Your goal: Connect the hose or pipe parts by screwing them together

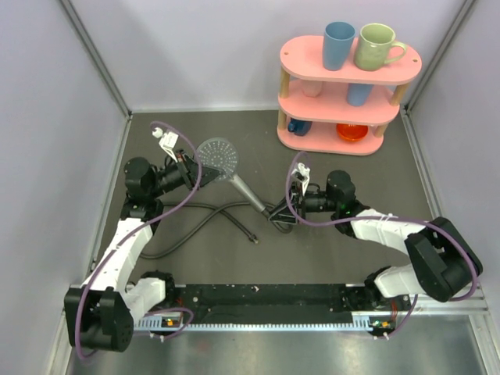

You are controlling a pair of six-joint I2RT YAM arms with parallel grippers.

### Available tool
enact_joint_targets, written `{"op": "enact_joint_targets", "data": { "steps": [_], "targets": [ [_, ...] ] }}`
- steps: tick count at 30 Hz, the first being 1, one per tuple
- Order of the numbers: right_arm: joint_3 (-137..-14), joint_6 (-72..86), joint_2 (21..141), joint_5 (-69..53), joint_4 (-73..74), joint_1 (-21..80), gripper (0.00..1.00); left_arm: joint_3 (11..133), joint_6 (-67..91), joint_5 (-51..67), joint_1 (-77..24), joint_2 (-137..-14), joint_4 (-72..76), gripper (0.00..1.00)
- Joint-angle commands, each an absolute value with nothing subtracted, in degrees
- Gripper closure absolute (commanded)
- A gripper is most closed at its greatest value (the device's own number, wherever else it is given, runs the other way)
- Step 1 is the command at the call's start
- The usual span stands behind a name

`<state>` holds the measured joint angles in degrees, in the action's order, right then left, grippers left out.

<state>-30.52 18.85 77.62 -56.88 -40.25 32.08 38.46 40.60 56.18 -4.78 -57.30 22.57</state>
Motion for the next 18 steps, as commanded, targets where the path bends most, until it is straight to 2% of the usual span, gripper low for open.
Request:
{"op": "enact_joint_targets", "data": {
  "steps": [1,3,7,10,11,12,14,18],
  "targets": [
    [-36.13,15.46,74.09,-49.48,-49.21,32.17,0.87,38.94,41.05,59.34,-7.65,-58.36,13.89,1.00],
    [-35.16,16.52,74.09,-49.31,-50.97,32.17,0.87,38.33,41.22,58.62,-7.65,-58.01,14.85,1.00],
    [-35.07,17.67,74.27,-47.99,-50.81,32.17,0.77,38.41,41.84,57.83,-7.65,-57.92,15.21,1.00],
    [-35.51,17.32,74.09,-46.67,-49.22,32.17,0.73,38.85,41.49,57.31,-7.65,-57.75,14.33,1.00],
    [-35.59,17.40,74.18,-46.67,-48.96,32.17,0.75,38.85,41.22,57.30,-7.65,-57.66,14.07,1.00],
    [-35.68,17.66,74.27,-47.02,-49.30,32.17,0.88,38.76,41.13,57.30,-7.65,-57.48,14.06,1.00],
    [-35.60,19.15,74.62,-48.24,-50.88,32.17,0.98,38.32,41.39,57.91,-7.65,-57.39,15.11,1.00],
    [-35.95,23.82,76.29,-50.63,-55.46,32.17,1.00,35.86,43.42,58.71,-7.65,-56.43,21.27,1.00]
  ]
}}
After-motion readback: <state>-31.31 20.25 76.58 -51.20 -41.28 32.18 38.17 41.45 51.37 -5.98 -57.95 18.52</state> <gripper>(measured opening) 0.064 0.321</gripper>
